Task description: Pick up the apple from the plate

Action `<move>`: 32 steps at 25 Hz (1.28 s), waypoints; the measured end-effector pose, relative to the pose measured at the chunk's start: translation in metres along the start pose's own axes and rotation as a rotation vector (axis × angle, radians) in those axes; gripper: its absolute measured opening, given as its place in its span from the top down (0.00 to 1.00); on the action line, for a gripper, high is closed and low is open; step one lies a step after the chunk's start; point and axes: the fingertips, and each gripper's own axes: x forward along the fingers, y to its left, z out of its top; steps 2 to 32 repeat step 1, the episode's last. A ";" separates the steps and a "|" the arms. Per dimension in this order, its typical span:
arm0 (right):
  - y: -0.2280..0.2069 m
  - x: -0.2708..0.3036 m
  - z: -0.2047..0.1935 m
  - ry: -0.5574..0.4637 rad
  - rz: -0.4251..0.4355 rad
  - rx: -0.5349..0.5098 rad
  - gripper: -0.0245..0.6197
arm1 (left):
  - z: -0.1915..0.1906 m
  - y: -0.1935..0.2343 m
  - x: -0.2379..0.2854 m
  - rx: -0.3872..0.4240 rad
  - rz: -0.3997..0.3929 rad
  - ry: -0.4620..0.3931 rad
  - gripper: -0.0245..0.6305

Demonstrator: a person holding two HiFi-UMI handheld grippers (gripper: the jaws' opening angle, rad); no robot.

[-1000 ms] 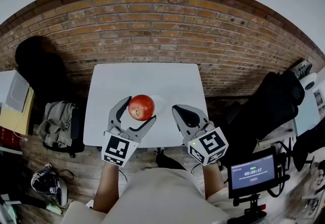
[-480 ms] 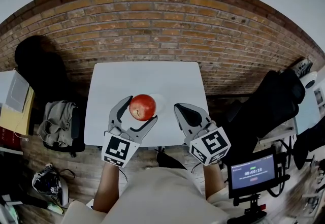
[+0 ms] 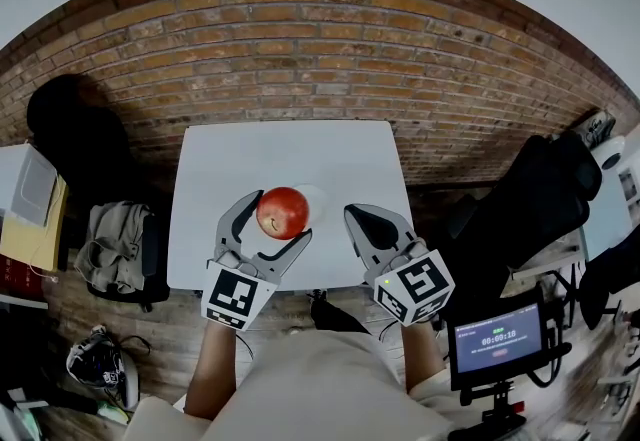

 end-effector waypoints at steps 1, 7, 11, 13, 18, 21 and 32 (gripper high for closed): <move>-0.001 0.000 0.000 0.001 -0.002 0.000 0.96 | 0.000 0.000 0.000 -0.001 -0.001 0.000 0.35; -0.001 0.000 0.000 0.001 -0.002 0.000 0.96 | 0.000 0.000 0.000 -0.001 -0.001 0.000 0.35; -0.001 0.000 0.000 0.001 -0.002 0.000 0.96 | 0.000 0.000 0.000 -0.001 -0.001 0.000 0.35; -0.001 0.000 0.000 0.001 -0.002 0.000 0.96 | 0.000 0.000 0.000 -0.001 -0.001 0.000 0.35; -0.001 0.000 0.000 0.001 -0.002 0.000 0.96 | 0.000 0.000 0.000 -0.001 -0.001 0.000 0.35; -0.001 0.000 0.000 0.001 -0.002 0.000 0.96 | 0.000 0.000 0.000 -0.001 -0.001 0.000 0.35; -0.001 0.000 0.000 0.001 -0.002 0.000 0.96 | 0.000 0.000 0.000 -0.001 -0.001 0.000 0.35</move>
